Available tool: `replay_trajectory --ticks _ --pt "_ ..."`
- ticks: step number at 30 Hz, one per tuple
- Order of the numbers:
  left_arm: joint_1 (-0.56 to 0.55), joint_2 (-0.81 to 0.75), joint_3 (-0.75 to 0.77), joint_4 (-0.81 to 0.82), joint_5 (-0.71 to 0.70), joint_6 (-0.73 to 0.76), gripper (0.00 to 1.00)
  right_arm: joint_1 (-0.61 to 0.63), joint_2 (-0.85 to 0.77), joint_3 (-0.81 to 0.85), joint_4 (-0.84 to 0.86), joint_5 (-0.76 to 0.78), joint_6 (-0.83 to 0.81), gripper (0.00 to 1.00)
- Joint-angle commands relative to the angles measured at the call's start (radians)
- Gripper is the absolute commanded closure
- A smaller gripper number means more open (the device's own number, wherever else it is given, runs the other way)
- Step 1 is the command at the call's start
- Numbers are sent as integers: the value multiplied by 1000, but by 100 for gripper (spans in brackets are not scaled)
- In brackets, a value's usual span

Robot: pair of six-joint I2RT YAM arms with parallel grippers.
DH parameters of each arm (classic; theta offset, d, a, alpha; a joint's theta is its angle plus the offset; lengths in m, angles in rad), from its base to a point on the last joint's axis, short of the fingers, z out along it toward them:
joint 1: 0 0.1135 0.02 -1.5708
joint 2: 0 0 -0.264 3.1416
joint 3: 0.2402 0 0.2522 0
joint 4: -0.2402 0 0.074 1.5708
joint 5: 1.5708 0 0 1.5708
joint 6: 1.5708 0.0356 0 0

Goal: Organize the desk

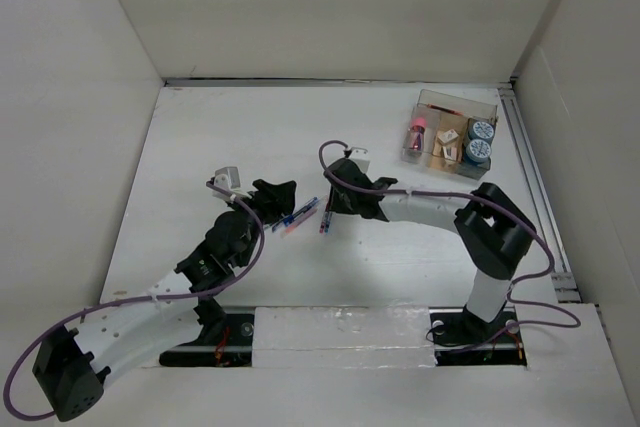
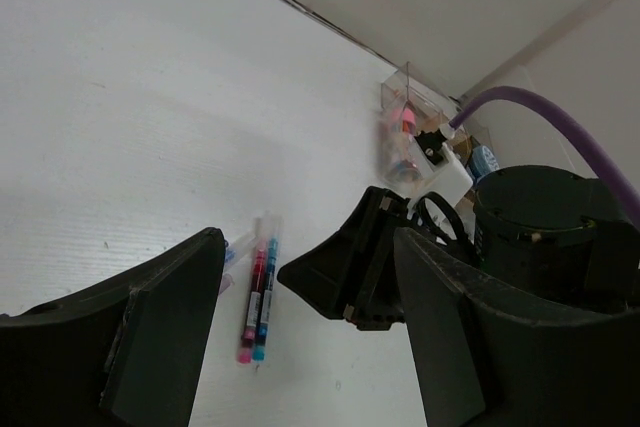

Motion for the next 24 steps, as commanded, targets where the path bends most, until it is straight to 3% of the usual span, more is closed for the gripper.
replay_trajectory --ticks 1,8,24 --pt "-4 -8 19 21 -4 12 35 -1 16 46 -11 0 -23 61" --pt "-4 -28 13 21 -5 12 35 -10 51 41 0 -14 -16 71" --pt "-4 -5 24 21 10 12 35 -10 17 32 24 -23 -37 72"
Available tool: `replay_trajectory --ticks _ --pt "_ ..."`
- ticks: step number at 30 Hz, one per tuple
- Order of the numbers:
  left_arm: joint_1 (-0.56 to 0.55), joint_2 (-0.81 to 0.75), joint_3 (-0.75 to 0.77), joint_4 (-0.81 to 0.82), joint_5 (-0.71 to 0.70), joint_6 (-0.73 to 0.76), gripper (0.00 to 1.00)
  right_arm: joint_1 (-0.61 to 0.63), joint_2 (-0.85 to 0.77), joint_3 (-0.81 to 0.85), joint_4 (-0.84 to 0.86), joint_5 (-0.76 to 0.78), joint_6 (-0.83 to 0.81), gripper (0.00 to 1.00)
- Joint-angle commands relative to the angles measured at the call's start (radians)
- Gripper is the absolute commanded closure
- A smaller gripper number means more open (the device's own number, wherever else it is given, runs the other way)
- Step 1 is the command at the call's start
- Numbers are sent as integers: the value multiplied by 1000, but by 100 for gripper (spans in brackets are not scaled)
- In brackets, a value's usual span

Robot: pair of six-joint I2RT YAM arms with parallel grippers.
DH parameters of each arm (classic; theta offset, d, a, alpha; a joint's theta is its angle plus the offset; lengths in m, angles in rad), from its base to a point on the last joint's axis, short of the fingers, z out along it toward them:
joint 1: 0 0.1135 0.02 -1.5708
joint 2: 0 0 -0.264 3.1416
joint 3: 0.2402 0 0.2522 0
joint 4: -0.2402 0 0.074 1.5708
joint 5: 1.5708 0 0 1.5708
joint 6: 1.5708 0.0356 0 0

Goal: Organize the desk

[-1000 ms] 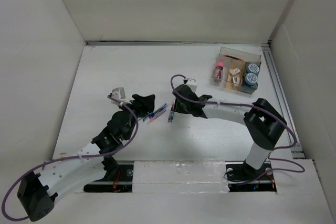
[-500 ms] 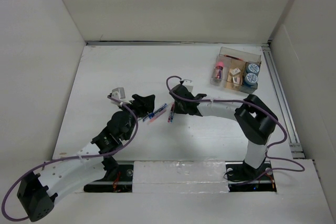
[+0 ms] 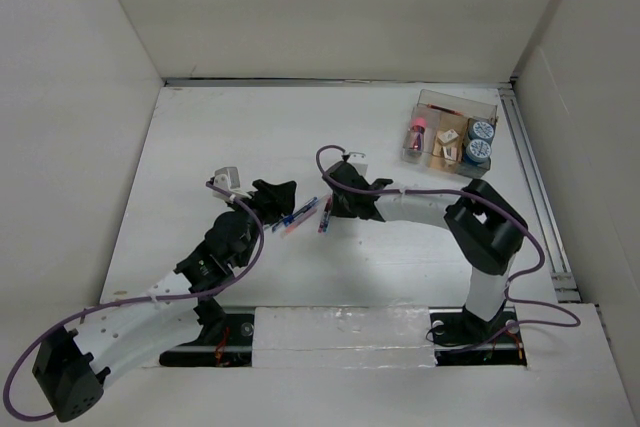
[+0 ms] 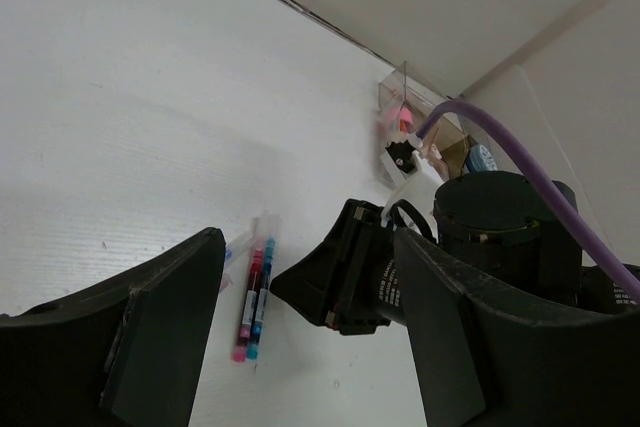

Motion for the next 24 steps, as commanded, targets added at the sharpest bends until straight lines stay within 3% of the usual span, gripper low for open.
replay_trajectory --ticks 1,24 --pt "-4 -1 21 24 6 13 35 -5 -45 27 29 -3 -19 71" --pt "-4 -41 22 -2 -17 19 35 4 25 69 25 -22 -24 71"
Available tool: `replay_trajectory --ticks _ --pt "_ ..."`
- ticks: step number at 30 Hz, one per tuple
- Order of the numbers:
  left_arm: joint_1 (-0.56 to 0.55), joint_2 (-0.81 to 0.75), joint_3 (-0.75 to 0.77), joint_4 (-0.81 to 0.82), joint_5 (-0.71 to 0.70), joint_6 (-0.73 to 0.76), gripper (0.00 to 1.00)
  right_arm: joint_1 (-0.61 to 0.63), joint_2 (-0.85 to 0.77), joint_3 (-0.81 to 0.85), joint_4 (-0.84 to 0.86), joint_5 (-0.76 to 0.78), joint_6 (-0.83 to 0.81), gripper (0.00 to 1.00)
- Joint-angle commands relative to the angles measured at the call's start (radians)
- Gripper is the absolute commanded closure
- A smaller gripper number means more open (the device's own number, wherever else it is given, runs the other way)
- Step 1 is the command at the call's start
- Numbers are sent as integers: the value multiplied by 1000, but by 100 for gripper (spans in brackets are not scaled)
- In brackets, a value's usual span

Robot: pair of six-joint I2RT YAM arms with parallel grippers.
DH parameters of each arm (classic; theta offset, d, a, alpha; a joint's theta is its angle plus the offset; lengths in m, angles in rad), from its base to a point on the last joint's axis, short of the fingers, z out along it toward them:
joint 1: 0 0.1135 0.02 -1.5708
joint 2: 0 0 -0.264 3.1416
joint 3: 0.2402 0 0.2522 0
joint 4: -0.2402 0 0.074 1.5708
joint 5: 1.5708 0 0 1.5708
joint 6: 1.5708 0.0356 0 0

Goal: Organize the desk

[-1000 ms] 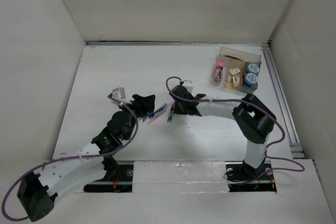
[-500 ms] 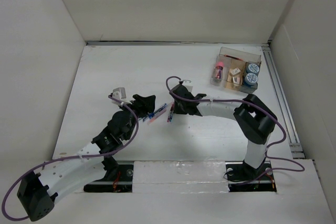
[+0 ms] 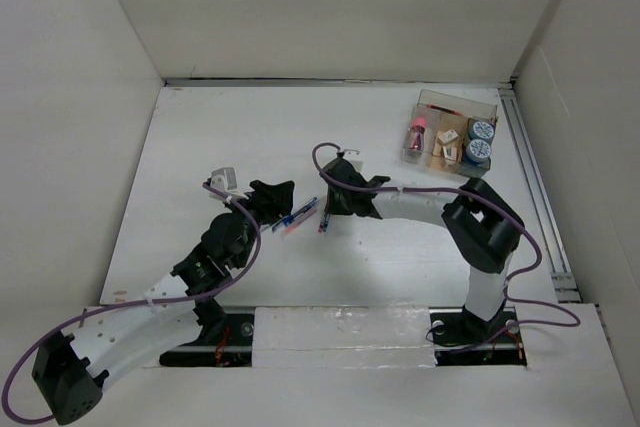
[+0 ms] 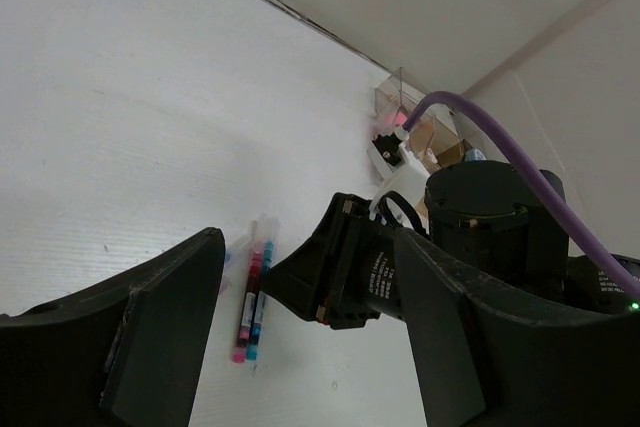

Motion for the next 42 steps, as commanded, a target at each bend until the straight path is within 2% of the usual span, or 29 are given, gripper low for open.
replay_trajectory --ticks 1,8,13,16,18,19,22,24,28,32,34,35,36,38,42 --pt "-4 -10 26 10 -14 15 35 4 15 29 9 25 3 71" --pt "-4 -13 21 16 -14 15 35 -5 38 29 -11 62 20 74" --pt "-4 -1 22 18 -17 13 35 -15 22 -3 -36 103 46 63" --pt "-4 2 23 20 -14 13 35 -24 5 -32 -42 122 62 62" --pt "-4 4 21 25 -19 15 35 -34 0 -38 -39 100 60 69" --pt "-4 7 24 24 -20 16 35 -34 2 -35 -34 91 53 79" --pt "-4 7 26 16 -19 15 35 -34 5 -22 -53 91 52 96" --pt "-4 6 23 19 -22 16 35 -34 -21 -35 -53 100 60 100" --pt "-4 7 24 19 -21 15 35 -97 -171 -66 -22 67 71 100" --pt "-4 13 18 31 -14 15 35 -234 -297 -83 111 -1 126 100" --pt "-4 18 26 25 -11 12 35 -356 -311 -60 188 -53 207 100" --pt "-4 16 29 22 -1 10 35 -433 -311 -40 247 -58 267 100" --pt "-4 16 27 22 -1 10 35 -433 -311 -40 248 -56 267 100" --pt "-4 15 19 33 4 12 35 -549 -296 -20 340 -73 364 100" --pt "-4 6 22 16 2 9 35 -726 -180 53 389 -143 571 100"
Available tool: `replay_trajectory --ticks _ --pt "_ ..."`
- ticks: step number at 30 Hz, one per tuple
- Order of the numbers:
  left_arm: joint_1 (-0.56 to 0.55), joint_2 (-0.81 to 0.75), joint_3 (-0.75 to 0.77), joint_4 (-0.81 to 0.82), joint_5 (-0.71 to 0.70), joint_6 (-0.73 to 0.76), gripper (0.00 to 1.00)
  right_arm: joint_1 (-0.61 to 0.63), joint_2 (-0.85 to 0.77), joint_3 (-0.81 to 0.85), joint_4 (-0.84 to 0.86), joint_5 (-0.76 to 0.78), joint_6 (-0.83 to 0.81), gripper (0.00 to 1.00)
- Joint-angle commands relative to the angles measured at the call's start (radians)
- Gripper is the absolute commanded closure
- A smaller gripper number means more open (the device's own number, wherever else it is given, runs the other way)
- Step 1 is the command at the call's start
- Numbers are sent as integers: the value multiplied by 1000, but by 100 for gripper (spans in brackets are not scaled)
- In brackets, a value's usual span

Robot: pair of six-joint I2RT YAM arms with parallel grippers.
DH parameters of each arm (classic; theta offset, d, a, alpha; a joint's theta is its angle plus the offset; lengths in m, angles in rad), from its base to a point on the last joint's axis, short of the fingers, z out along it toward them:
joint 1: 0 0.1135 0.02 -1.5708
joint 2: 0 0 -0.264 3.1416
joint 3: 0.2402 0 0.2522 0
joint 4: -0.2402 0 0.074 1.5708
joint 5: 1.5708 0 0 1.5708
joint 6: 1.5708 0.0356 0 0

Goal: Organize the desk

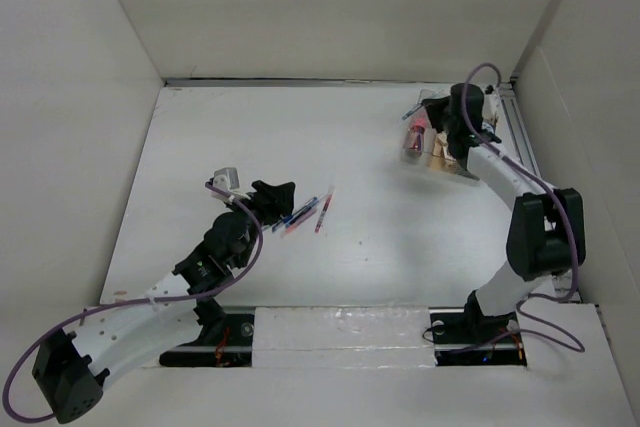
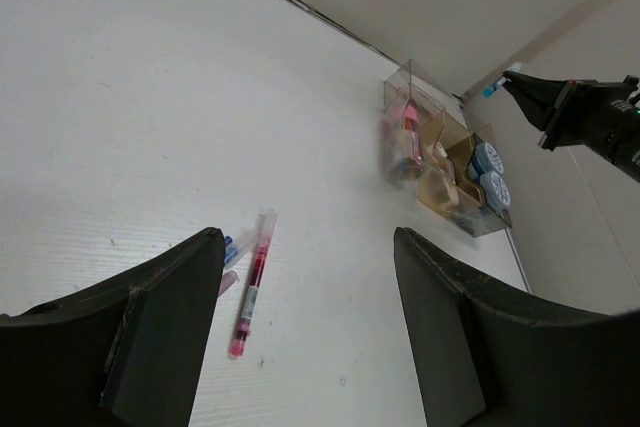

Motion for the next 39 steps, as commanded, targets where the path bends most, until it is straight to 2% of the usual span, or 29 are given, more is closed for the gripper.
replay_trajectory --ticks 1,5,13,26,33,36,39 --pt "-4 -18 19 35 9 7 35 -101 88 62 127 -102 239 100" --pt "-4 -19 13 38 9 9 35 -211 184 132 141 -133 355 100" --pt "-4 -22 19 30 24 3 35 -273 270 172 120 -94 493 100" --pt "-4 -34 16 32 23 6 35 -314 393 321 8 -62 501 96" --pt "-4 -34 16 30 20 4 35 -324 436 336 -29 -54 498 94" --pt "-4 -34 12 39 23 6 35 -324 444 332 -27 -42 498 90" --pt "-4 -25 18 30 17 6 35 -333 453 339 -26 -44 495 82"
